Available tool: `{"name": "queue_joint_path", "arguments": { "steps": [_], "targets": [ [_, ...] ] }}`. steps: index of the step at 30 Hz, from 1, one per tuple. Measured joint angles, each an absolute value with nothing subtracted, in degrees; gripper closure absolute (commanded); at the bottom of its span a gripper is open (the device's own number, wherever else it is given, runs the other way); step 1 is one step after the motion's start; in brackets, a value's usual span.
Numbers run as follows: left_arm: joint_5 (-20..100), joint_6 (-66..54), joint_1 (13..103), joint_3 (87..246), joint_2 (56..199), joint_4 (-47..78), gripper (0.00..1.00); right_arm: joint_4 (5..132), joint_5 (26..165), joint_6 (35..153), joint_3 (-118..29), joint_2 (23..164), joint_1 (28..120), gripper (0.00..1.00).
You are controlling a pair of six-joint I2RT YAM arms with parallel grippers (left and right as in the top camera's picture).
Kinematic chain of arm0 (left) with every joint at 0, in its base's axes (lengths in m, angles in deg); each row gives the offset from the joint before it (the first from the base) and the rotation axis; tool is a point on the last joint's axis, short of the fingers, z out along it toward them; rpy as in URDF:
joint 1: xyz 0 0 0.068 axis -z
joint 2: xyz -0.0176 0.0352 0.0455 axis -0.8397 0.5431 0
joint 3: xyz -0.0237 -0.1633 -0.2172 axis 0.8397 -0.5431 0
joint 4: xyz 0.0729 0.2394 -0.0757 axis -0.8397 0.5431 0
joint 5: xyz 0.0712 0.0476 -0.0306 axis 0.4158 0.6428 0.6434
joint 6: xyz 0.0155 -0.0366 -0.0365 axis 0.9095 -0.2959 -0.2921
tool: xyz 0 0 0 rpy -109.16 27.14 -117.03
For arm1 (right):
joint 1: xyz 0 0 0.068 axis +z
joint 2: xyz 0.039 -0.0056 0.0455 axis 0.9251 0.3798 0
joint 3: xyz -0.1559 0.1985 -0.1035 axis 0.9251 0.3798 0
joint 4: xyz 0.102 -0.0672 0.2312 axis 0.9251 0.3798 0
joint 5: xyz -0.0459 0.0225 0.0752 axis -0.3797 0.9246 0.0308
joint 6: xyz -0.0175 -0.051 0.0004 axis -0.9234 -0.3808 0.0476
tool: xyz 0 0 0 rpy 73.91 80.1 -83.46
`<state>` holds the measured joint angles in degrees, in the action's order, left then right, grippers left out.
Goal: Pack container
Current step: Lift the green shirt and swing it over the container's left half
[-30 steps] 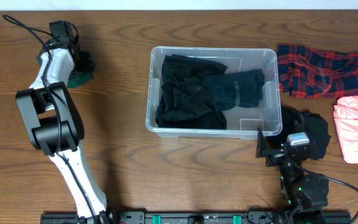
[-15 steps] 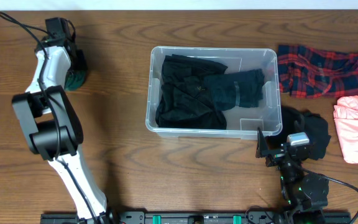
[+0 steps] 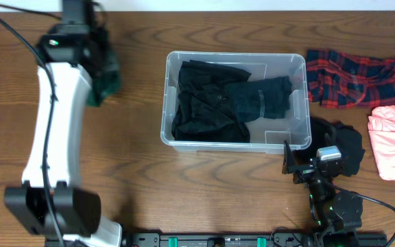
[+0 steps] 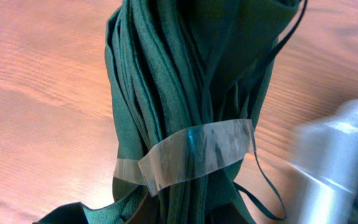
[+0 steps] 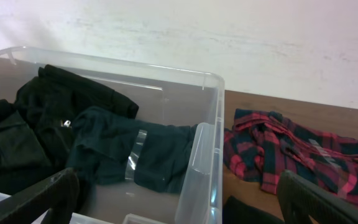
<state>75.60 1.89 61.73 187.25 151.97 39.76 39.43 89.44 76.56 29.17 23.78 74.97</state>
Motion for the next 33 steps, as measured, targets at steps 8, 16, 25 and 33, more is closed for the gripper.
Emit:
{"name": "queue_joint_path", "arguments": {
  "steps": [8, 16, 25, 33],
  "targets": [
    [75.2, -1.9, 77.2, 187.3, 148.5, 39.9, 0.94, 39.4, 89.4, 76.6, 29.2, 23.8, 75.0, 0.01],
    [75.2, -6.4, 84.3, 187.2, 151.3, 39.3, 0.94, 39.4, 89.4, 76.6, 29.2, 23.8, 75.0, 0.01],
    [75.3, -8.7, 88.6, 187.2, 157.0, 37.2, 0.94, 39.4, 89.4, 76.6, 29.2, 23.8, 75.0, 0.01],
    [75.2, -9.8, 90.3, 187.2, 162.8, 35.4, 0.94, 39.4, 89.4, 76.6, 29.2, 23.8, 75.0, 0.01]
  ]
}}
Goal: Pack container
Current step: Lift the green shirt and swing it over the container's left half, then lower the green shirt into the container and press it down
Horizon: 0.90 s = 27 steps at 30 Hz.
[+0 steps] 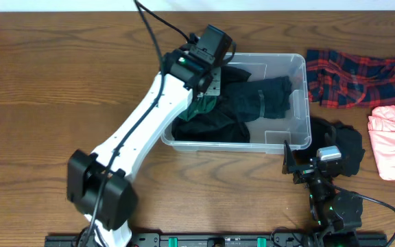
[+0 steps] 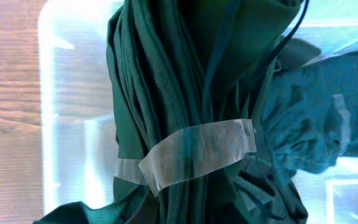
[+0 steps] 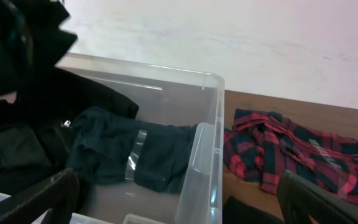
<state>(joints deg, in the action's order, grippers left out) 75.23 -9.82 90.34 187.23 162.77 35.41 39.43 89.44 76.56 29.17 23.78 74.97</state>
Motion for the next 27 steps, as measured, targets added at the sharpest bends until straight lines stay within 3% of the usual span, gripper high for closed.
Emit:
{"name": "queue_joint_path", "arguments": {
  "steps": [9, 10, 12, 13, 16, 27],
  "targets": [
    [75.2, -10.4, 90.7, 187.2, 167.9, 34.2, 0.94, 39.4, 89.4, 76.6, 29.2, 23.8, 75.0, 0.01],
    [75.3, -10.4, 90.8, 187.2, 168.1, 34.0, 0.87, 39.4, 89.4, 76.6, 29.2, 23.8, 75.0, 0.01],
    [75.1, -10.3, 91.1, 187.2, 168.1, 33.6, 0.52, 39.4, 89.4, 76.6, 29.2, 23.8, 75.0, 0.01],
    [74.8, -10.2, 91.3, 187.2, 168.1, 33.2, 0.42, 39.4, 89.4, 76.6, 29.2, 23.8, 75.0, 0.01],
    [72.8, -9.5, 91.5, 187.2, 168.1, 32.1, 0.26, 39.4, 89.4, 76.6, 29.2, 23.8, 75.0, 0.01],
    [64.7, -8.3, 91.5, 187.2, 167.7, 31.3, 0.21, 39.4, 89.4, 76.6, 29.2, 23.8, 75.0, 0.01]
  ]
}}
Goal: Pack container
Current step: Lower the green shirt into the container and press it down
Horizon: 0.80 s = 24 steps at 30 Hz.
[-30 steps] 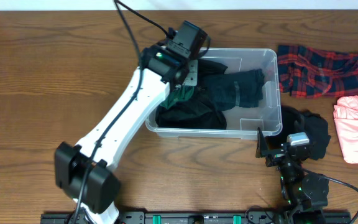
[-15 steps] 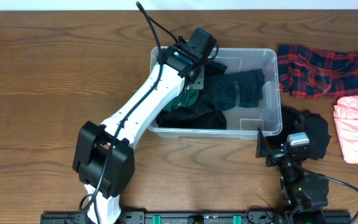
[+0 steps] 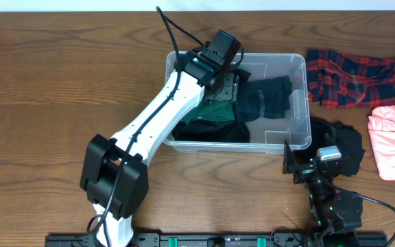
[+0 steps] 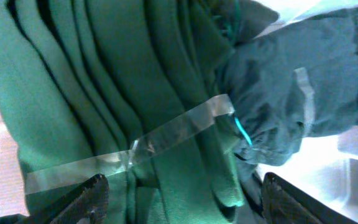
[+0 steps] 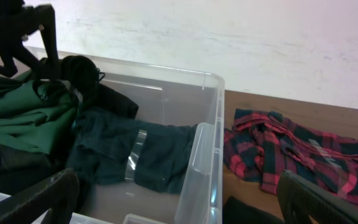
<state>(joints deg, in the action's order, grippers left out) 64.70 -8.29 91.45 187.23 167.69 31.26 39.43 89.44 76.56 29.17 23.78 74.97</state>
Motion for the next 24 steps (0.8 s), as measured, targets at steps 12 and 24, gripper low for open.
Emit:
{"name": "queue_joint_path", "arguments": {
  "steps": [12, 24],
  "targets": [
    [68.7, -6.8, 91.5, 187.2, 160.9, 28.2, 0.94, 39.4, 89.4, 76.6, 29.2, 23.8, 75.0, 0.01],
    [74.6, -5.6, 90.9, 187.2, 168.9, 21.7, 0.94, 39.4, 89.4, 76.6, 29.2, 23.8, 75.0, 0.01]
  ]
}}
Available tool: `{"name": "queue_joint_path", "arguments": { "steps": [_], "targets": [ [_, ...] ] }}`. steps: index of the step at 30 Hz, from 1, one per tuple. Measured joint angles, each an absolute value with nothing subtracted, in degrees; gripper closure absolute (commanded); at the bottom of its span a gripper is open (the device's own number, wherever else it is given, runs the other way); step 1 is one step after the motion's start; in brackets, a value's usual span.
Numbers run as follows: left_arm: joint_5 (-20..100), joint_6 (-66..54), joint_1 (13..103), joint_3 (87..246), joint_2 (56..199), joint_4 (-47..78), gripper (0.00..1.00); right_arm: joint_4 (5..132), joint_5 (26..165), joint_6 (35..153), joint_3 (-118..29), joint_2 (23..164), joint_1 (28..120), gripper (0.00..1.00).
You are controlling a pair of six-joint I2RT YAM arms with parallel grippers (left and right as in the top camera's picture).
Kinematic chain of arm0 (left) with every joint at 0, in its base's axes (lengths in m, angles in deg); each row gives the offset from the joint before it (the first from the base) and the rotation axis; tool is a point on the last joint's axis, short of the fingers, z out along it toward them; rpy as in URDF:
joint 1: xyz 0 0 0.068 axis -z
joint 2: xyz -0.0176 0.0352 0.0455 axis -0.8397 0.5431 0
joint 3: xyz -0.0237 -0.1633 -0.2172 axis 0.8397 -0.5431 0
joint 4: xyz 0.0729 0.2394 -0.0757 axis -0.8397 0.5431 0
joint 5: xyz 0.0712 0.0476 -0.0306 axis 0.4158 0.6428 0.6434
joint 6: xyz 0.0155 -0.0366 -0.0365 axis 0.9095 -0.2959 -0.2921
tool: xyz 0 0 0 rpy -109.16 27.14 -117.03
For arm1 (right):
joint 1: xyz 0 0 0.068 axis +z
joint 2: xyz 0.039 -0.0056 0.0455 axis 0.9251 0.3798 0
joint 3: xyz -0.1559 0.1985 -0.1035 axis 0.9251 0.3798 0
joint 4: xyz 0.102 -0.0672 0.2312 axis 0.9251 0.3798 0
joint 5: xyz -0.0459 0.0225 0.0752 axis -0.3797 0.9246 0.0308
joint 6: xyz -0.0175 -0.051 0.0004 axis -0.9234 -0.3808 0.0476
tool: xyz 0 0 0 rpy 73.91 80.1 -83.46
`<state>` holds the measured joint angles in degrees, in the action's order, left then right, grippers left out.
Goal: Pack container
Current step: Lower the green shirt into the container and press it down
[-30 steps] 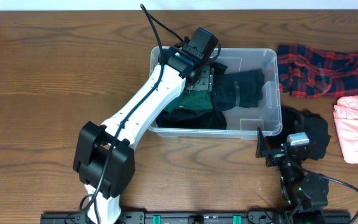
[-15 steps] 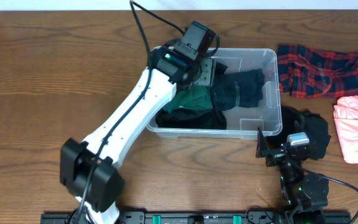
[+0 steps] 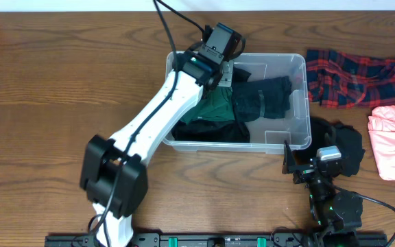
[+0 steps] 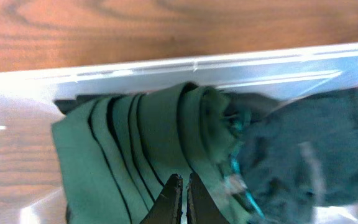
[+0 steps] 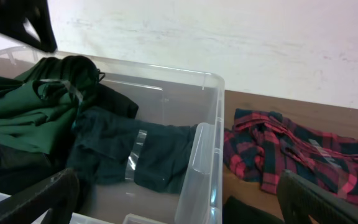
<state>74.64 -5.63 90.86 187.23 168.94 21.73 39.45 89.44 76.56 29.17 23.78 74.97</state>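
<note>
The clear plastic container [image 3: 297, 103] holds a green taped bundle [image 3: 214, 106], a dark teal taped bundle [image 3: 262, 96] and black clothing [image 3: 211, 130]. My left gripper [image 3: 223, 68] hangs over the container's far side. In the left wrist view the left gripper [image 4: 181, 176] is shut with nothing between its fingers, above the green bundle [image 4: 135, 143] and clear of it. My right gripper [image 5: 179, 205] rests open at the container's near right corner, holding nothing.
A red plaid garment [image 3: 355, 79] lies to the right of the container, a pink garment [image 3: 393, 144] at the table's right edge, and a black garment [image 3: 345, 147] beside the right arm. The container's far rim [image 4: 197, 62] runs under the left wrist.
The left gripper was open low over the green bundle in the container. It now sits higher, toward the far rim, and is shut empty. The bundle stays in the container.
First the left gripper held the green bundle above the table at the far left. Then it held the bundle over the container. Then it stood open with the bundle lying inside. It is now raised and shut; the right arm never moved.
</note>
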Motion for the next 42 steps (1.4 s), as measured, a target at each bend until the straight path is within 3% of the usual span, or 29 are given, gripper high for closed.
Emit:
{"name": "queue_joint_path", "arguments": {
  "steps": [17, 30, 42],
  "targets": [
    [75.3, -5.6, 90.5, 187.3, 178.2, 23.8, 0.94, 39.4, 89.4, 76.6, 29.2, 23.8, 75.0, 0.01],
    [74.8, -5.5, 90.5, 187.6, 164.1, 24.7, 0.94, 39.4, 89.4, 76.6, 29.2, 23.8, 75.0, 0.01],
    [74.8, -6.1, 90.5, 179.6, 164.0, 27.3, 0.94, 39.4, 89.4, 76.6, 29.2, 23.8, 75.0, 0.01]
  ]
}}
